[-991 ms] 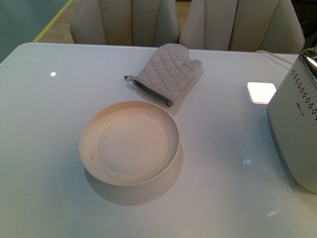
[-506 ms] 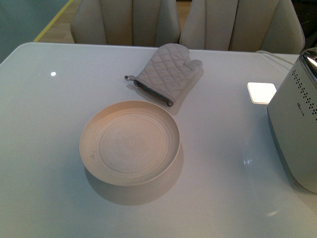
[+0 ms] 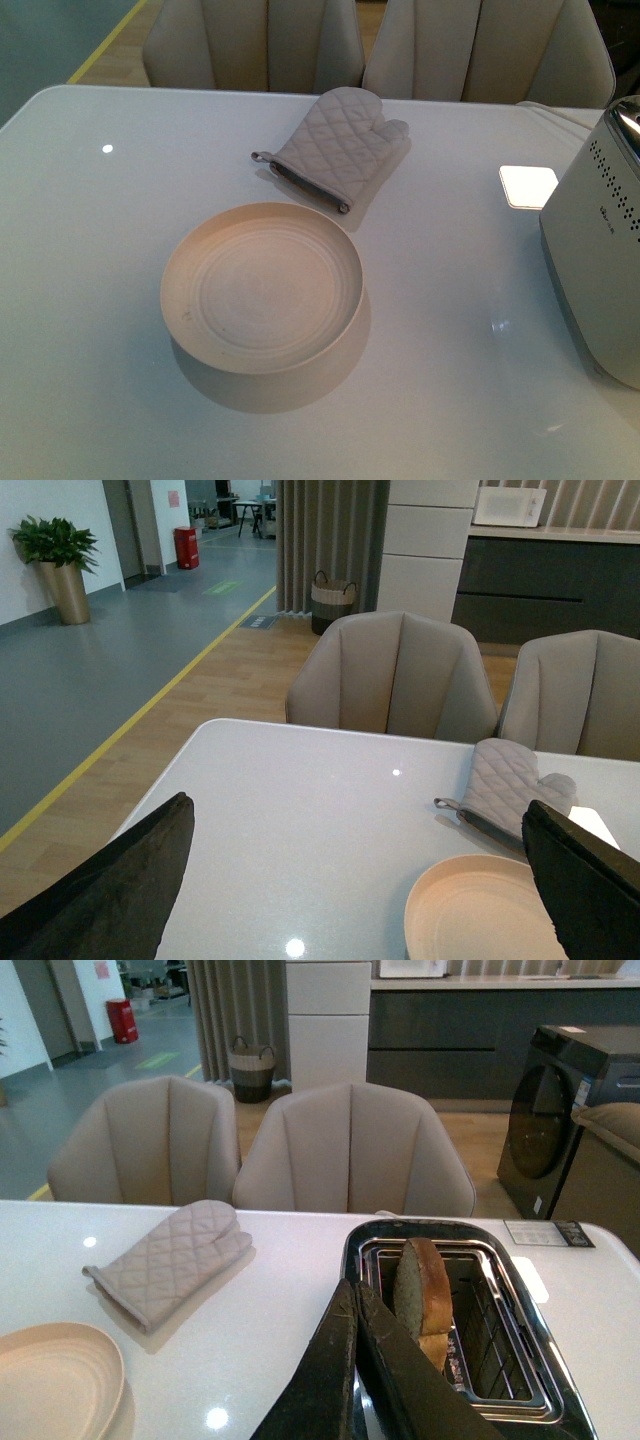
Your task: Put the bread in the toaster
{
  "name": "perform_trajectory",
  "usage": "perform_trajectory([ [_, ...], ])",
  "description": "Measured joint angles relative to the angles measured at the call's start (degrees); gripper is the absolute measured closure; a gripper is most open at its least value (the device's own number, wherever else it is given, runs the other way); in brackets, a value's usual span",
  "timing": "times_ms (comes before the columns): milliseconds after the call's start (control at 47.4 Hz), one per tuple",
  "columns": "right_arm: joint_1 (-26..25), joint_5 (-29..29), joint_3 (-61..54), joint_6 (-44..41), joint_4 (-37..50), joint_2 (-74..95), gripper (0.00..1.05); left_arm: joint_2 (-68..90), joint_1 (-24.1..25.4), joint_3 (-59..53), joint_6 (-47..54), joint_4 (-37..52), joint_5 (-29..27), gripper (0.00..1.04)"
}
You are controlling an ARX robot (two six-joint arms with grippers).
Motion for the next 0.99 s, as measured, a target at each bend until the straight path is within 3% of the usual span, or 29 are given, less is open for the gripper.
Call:
perform_trajectory([
  [148,0.0,0.0,0.0,0.0,-2.2,-2.0,1.03,0.0,0.0,0.0,0.0,0.0,0.0,0.07],
  [274,0.0,0.0,0.0,0.0,-11.5,-9.9,1.03,0.0,0.0,0.0,0.0,0.0,0.0,0.07],
  [675,0.0,0.0,0.0,0.0,-12.2,-11.7,1.01,0.0,0.0,0.0,0.0,0.0,0.0,0.07],
  [991,0.0,0.0,0.0,0.0,-12.2,-11.8,0.27,0.0,0.0,0.0,0.0,0.0,0.0,0.07],
])
